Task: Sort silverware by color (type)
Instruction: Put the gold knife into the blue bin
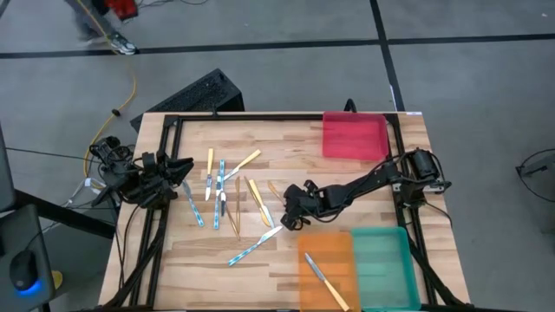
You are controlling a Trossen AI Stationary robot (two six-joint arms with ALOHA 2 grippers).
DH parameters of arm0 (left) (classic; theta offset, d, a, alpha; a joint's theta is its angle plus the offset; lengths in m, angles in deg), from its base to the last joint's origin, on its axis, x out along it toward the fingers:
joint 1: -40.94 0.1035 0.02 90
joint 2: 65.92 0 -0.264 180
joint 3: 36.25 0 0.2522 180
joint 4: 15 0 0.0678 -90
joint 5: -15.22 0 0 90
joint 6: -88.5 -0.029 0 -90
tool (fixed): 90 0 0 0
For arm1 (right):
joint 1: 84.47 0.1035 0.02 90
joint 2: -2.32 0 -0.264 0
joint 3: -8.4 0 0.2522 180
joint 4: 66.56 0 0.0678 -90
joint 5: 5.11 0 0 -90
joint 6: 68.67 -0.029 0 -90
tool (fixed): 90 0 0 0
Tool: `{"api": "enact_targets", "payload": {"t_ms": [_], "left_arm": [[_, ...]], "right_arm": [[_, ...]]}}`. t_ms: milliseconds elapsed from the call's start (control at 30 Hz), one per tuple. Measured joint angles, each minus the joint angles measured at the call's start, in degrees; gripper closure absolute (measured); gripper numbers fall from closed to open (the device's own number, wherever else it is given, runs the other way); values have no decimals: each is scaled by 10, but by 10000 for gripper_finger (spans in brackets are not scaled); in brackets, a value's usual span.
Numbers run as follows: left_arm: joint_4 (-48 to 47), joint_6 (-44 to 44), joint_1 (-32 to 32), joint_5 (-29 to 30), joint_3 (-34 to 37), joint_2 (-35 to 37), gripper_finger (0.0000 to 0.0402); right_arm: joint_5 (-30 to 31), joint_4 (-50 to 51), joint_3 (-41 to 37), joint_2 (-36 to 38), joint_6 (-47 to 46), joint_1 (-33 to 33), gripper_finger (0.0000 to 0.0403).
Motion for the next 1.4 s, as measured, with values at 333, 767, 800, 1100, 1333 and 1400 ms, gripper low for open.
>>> {"api": "enact_targets", "payload": {"t_ms": [333,767,800,1100,1333,1400], "left_arm": [[-3,0,0,0,0,0,312],[-2,1,0,0,0,0,312],[-2,1,0,0,0,0,312],[-2,2,0,0,0,0,312],[-2,2,0,0,0,0,312],[-2,2,0,0,0,0,312]], "right_arm": [[13,-2,31,-70,-5,1,249],[14,34,35,-69,21,-19,297],[15,34,35,-69,22,-19,305],[18,36,34,-70,28,-21,381],[37,34,33,-71,8,-25,386],[41,32,33,-71,1,-25,386]]}}
